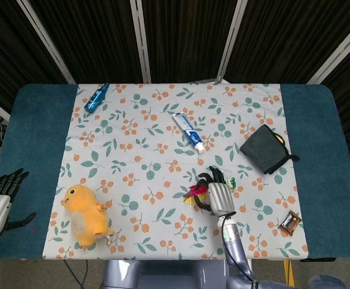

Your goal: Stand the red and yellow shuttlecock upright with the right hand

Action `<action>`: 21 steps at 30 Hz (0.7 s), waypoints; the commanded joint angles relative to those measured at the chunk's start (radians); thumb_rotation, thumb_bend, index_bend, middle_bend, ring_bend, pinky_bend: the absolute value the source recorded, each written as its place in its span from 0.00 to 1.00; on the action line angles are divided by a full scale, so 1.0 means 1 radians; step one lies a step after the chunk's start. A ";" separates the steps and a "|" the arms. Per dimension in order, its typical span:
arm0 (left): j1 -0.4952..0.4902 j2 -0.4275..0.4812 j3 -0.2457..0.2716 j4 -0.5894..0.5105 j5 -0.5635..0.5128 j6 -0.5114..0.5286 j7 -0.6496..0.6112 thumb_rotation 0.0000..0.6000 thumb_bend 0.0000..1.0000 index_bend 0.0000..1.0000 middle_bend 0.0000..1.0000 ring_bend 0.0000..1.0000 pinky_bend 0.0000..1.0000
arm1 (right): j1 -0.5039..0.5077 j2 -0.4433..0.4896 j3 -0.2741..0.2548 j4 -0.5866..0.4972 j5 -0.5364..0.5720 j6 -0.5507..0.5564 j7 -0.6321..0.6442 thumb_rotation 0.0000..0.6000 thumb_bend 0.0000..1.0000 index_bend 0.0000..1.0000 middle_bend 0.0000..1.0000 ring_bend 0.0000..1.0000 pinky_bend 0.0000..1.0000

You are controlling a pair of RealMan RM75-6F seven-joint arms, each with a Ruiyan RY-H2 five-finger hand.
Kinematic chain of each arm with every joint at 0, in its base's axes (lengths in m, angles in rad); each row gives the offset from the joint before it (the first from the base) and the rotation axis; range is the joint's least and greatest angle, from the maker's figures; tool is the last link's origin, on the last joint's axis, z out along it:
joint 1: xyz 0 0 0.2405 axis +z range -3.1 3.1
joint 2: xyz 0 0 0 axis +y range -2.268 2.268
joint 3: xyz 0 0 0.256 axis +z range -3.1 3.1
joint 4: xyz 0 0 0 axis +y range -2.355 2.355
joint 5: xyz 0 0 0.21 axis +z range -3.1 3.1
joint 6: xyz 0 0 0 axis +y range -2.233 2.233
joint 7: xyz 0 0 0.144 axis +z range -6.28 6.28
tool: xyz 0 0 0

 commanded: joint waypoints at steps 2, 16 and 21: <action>-0.001 0.001 0.000 -0.002 -0.002 -0.001 0.000 1.00 0.24 0.00 0.00 0.00 0.00 | 0.002 -0.008 0.004 0.002 0.003 0.002 0.002 1.00 0.28 0.53 0.25 0.00 0.00; -0.003 0.002 -0.001 -0.007 -0.007 -0.007 0.000 1.00 0.24 0.00 0.00 0.00 0.00 | 0.003 -0.028 0.004 0.004 0.006 0.010 0.002 1.00 0.28 0.54 0.26 0.00 0.00; -0.003 0.002 -0.001 -0.009 -0.009 -0.008 -0.002 1.00 0.24 0.00 0.00 0.00 0.00 | 0.003 -0.037 0.005 0.008 0.015 0.008 -0.005 1.00 0.28 0.53 0.26 0.00 0.00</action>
